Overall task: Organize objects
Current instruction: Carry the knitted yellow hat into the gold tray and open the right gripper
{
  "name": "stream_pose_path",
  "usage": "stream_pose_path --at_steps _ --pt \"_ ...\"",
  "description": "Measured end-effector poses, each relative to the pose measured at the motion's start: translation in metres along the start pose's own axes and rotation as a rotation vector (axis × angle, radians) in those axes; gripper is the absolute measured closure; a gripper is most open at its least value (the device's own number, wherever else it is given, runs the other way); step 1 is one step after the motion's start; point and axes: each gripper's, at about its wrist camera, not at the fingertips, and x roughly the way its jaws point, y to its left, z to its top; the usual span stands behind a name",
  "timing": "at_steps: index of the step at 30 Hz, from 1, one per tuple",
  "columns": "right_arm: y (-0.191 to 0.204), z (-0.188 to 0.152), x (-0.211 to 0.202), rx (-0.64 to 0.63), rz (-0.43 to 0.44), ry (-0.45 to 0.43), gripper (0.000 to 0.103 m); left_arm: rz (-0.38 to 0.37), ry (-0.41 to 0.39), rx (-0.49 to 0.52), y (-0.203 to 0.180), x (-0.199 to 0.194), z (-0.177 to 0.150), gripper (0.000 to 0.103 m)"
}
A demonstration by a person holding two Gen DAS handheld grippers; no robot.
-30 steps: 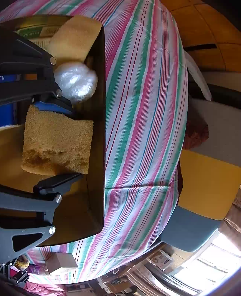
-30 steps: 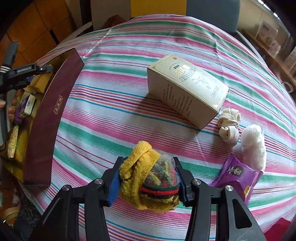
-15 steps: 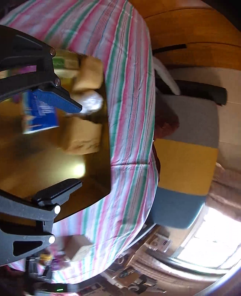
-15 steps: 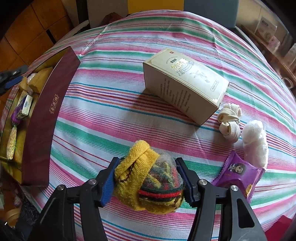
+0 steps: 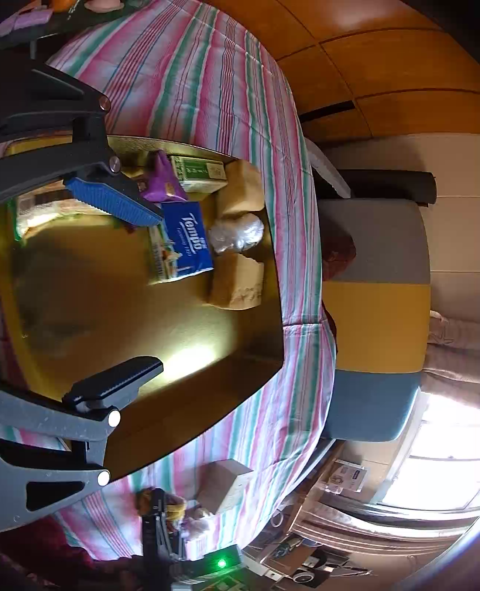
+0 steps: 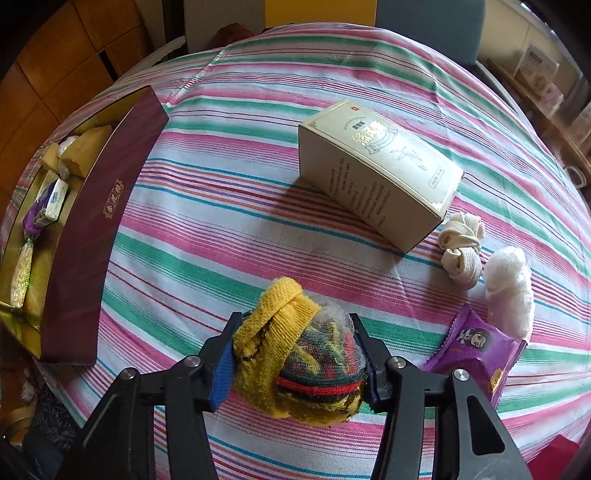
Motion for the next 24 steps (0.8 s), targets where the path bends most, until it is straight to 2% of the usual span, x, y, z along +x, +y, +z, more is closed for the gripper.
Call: stream_pose_path --at_steps 24 --pt "0.008 -0.004 0.004 -0.048 -0.05 -0.021 0.049 -0.002 0.041 -0.001 0.004 -0.007 -0.024 0.029"
